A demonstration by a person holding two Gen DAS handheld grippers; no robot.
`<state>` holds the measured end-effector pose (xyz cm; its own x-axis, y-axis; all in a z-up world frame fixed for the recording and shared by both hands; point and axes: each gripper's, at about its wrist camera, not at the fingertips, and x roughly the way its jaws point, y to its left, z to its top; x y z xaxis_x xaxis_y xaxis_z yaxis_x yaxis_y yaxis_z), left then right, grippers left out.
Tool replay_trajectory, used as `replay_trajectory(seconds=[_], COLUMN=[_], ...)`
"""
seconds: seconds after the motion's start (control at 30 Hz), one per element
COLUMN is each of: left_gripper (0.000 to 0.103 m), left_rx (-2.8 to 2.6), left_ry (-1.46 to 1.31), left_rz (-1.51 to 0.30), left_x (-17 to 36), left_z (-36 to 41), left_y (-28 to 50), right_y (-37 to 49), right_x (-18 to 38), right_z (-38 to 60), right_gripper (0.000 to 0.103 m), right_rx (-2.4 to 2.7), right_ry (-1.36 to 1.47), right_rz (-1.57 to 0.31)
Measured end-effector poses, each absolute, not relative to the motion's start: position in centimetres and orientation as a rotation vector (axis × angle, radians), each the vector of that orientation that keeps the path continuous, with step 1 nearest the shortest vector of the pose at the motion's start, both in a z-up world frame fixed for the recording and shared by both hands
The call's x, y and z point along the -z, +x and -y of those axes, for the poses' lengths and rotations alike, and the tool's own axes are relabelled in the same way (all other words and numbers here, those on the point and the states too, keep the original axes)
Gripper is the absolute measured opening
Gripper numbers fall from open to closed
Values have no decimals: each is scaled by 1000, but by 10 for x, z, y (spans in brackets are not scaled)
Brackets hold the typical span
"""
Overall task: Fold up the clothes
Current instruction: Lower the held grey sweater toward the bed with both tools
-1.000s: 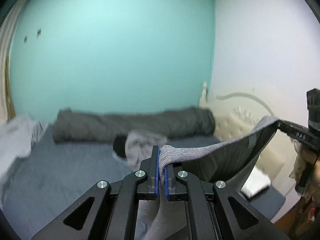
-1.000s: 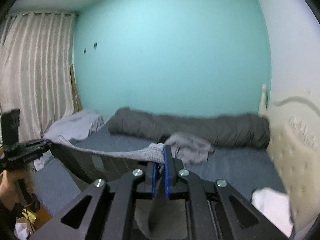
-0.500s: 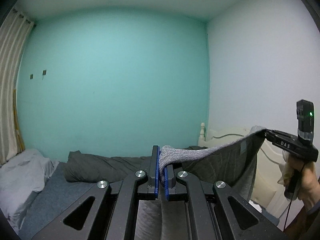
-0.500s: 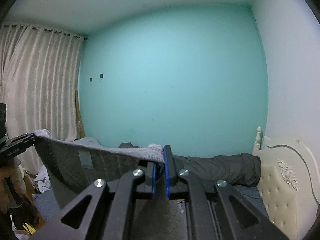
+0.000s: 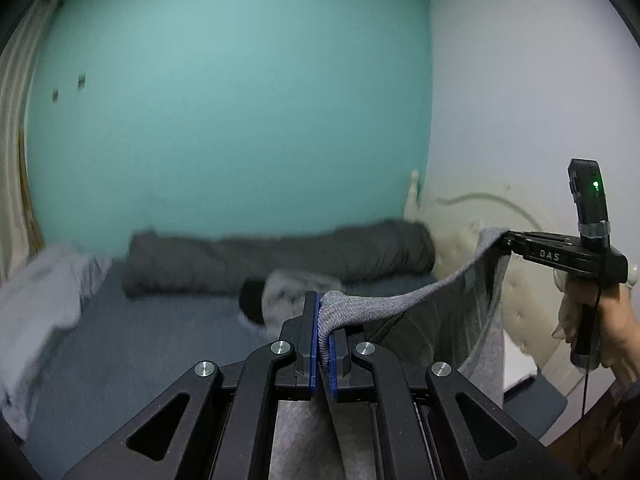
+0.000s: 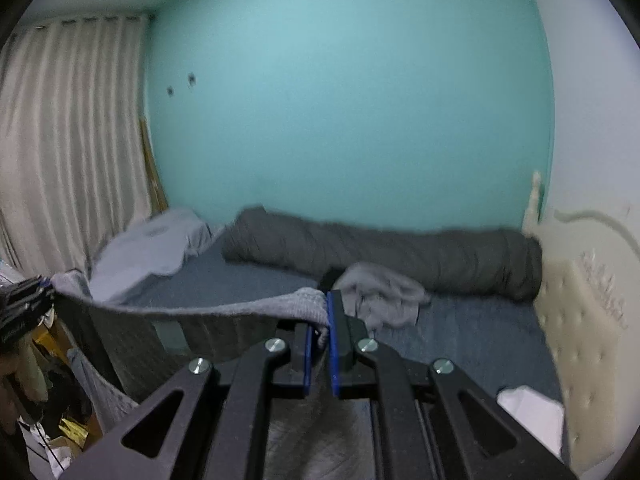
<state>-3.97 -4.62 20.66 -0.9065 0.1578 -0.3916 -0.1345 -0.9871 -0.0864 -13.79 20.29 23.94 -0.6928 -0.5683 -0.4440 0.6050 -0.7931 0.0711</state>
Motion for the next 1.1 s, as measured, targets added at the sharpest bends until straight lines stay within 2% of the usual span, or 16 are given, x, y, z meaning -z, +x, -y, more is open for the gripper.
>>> replay_trajectory(seconds=[0.3, 0.47, 0.73, 1.1], left_gripper=[3, 3, 3, 3], left_rx=[-2873, -2848, -2814, -2704], left_ry=[-1014, -1159, -1294, -1489], left_rz=[230, 298, 342, 374], left_x=[-27, 50, 138, 251], left_z=[67, 78, 100, 101], left_y=[-202, -281, -394, -495], right_y=[-286, -355, -453, -543], right_x=[-56, 33, 126, 240], right_z=[-154, -130, -91, -56], right_gripper=[6, 6, 6, 6], right_rx=[2362, 2328, 2305, 2285], right_ry=[934, 1042, 1129, 1253], right_rz=[-134, -149, -115, -183])
